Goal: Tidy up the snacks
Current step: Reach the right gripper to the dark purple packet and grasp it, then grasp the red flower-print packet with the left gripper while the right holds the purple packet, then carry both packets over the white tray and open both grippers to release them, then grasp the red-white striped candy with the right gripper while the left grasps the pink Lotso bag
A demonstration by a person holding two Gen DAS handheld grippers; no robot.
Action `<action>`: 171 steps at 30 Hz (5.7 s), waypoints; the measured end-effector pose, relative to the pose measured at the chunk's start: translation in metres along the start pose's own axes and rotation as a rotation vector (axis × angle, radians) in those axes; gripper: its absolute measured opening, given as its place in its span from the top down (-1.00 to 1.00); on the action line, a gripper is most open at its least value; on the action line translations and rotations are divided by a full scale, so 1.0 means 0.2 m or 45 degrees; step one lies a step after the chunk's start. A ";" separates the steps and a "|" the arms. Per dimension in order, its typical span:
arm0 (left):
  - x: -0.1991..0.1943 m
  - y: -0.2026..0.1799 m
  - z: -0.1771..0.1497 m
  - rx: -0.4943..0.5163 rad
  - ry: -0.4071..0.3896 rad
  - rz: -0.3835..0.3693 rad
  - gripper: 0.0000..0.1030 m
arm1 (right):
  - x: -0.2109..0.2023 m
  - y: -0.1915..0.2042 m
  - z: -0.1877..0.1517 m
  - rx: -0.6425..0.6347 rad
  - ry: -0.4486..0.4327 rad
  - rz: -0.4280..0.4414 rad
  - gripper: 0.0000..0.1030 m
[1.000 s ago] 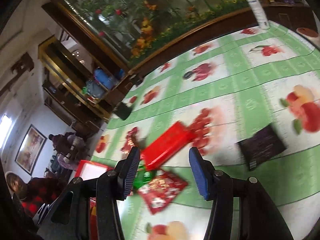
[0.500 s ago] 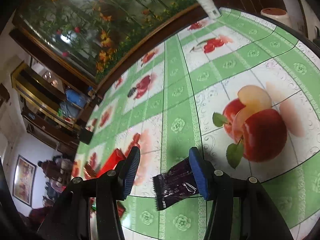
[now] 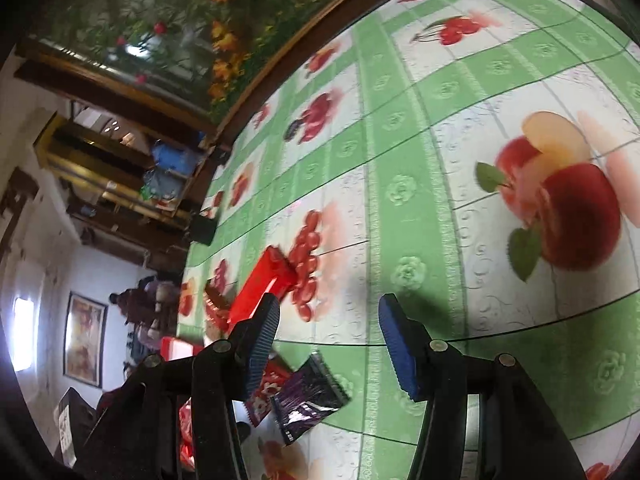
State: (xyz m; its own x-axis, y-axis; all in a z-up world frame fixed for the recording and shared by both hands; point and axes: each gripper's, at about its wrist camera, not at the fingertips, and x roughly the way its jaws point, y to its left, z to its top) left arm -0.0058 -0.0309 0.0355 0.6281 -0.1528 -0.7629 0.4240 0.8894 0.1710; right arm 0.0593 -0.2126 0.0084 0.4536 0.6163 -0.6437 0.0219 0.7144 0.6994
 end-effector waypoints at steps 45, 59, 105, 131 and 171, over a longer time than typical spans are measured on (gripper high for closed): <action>-0.05 0.06 -0.26 -0.312 0.035 -0.166 0.88 | 0.19 0.44 -0.32 -0.669 0.032 -0.639 0.42; -0.03 0.12 -0.17 -0.301 0.002 -0.043 -0.03 | 0.21 0.47 -0.36 -0.738 0.044 -0.670 0.37; -0.15 0.12 -0.27 -0.319 -0.069 -0.129 0.42 | 0.12 0.37 -0.26 -0.537 0.087 -0.385 0.44; -0.72 0.77 -0.80 -0.612 -0.201 0.342 0.41 | 0.28 0.84 -0.57 -0.542 0.013 0.159 0.45; -0.65 0.74 -0.74 -0.549 -0.111 0.408 -0.13 | 0.31 0.77 -0.35 -0.305 -0.151 0.200 0.10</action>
State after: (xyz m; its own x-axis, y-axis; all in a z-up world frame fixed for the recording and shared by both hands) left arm -0.1212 0.1854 0.0670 0.7414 0.1360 -0.6571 -0.0918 0.9906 0.1013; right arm 0.0282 -0.0418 0.0542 0.5360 0.6927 -0.4826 -0.2612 0.6797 0.6854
